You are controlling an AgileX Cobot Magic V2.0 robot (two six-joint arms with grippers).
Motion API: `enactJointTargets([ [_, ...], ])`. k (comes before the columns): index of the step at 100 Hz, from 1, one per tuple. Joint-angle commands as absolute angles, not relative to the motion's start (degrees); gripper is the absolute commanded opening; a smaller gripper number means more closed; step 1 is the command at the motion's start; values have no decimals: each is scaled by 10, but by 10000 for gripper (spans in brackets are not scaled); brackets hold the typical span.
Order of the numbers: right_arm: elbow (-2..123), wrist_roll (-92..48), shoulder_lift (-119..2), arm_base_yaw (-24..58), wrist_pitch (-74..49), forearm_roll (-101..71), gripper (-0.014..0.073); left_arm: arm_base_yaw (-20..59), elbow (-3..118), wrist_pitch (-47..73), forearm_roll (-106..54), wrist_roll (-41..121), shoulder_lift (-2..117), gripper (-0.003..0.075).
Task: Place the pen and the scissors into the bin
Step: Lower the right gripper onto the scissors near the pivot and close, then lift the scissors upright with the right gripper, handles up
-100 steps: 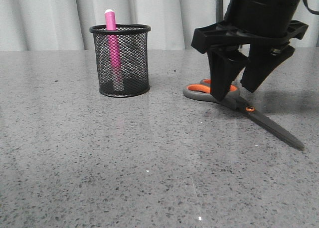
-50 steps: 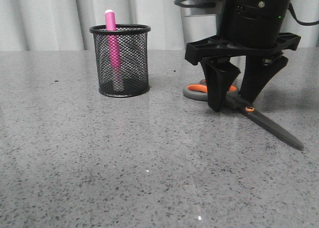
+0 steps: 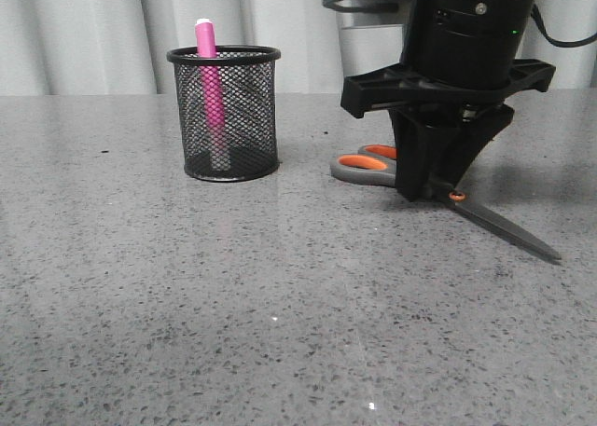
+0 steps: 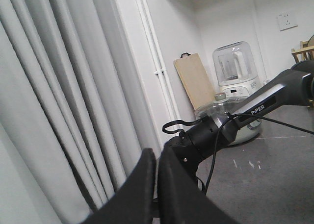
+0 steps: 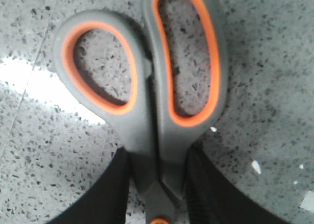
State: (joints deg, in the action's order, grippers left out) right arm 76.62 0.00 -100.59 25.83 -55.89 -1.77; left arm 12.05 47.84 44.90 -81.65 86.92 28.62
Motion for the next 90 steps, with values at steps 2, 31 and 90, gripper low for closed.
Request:
enactJointTargets([
  [2, 767, 0, -1007, 258, -542, -18, -66, 125, 492, 438, -851, 862, 290, -19],
  [31, 767, 0, -931, 257, -497, -18, -66, 125, 492, 438, -851, 862, 290, -19],
  [90, 752, 0, -780, 309, -48, -48, -69, 125, 492, 428, -850, 862, 290, -19],
])
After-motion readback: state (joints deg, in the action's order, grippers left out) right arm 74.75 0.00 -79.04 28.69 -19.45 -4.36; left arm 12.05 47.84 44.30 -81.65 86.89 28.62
